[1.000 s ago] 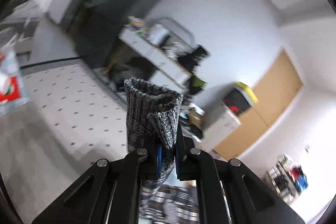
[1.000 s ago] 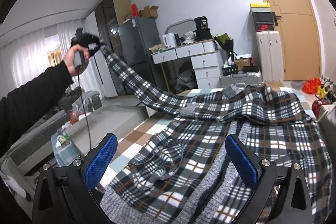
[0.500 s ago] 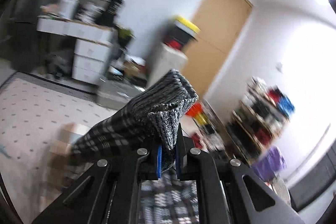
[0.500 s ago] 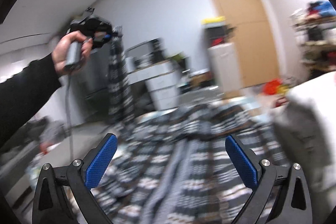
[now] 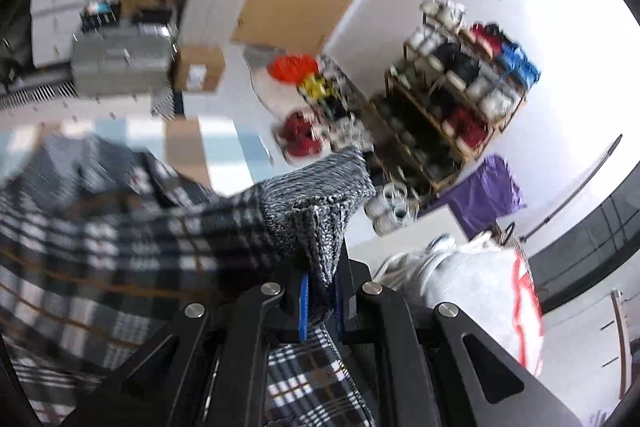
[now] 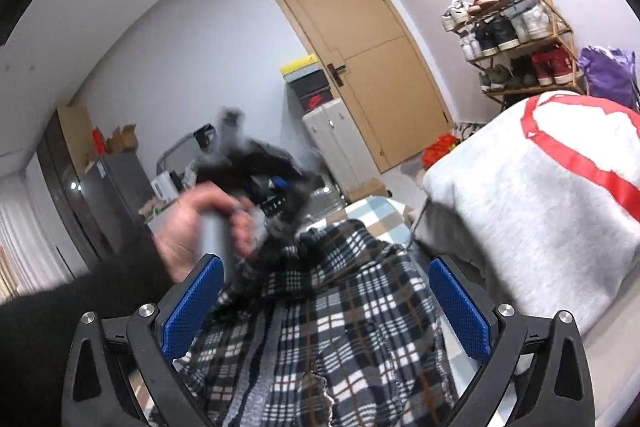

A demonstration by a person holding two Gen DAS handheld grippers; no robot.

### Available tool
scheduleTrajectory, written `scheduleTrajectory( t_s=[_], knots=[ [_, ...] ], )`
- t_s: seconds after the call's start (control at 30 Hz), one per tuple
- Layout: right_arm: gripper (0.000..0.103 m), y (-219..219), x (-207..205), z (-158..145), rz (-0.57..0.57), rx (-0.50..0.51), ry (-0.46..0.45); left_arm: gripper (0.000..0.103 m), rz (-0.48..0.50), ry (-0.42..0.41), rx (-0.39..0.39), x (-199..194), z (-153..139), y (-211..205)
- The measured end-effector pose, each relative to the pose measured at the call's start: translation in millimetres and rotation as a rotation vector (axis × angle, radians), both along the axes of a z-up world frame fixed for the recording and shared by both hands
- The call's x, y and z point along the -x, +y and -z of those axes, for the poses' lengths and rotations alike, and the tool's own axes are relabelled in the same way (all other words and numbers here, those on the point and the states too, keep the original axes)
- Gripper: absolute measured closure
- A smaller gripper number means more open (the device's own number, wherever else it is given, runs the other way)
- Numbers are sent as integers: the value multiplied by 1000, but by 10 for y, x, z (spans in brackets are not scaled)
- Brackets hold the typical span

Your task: Fold large clothes

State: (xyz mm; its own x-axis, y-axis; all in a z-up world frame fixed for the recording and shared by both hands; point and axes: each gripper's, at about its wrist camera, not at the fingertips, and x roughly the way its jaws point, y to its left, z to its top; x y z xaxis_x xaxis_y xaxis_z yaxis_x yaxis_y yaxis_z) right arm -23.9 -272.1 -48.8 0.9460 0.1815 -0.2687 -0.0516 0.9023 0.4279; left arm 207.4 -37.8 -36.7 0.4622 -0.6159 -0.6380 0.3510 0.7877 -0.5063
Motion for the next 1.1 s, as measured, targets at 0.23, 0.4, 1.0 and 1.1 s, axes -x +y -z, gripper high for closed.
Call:
scheduleTrajectory(
  t_s=[0.23,0.4,1.0,1.1],
  knots=[
    [0,-59,42,-59,-21,-37,-44,99,47,89,-35,29,336,-395],
    [0,19,-35,-25,-53,-21,-15,99,82,145,-75,-12,475,-467],
    [0,103,-110,46,-119,-10,34,17,121,92,-121,312,125,996],
    [0,147,-112,41,-126,19,29,17,28,88,-185,257,256,1106]
  ],
)
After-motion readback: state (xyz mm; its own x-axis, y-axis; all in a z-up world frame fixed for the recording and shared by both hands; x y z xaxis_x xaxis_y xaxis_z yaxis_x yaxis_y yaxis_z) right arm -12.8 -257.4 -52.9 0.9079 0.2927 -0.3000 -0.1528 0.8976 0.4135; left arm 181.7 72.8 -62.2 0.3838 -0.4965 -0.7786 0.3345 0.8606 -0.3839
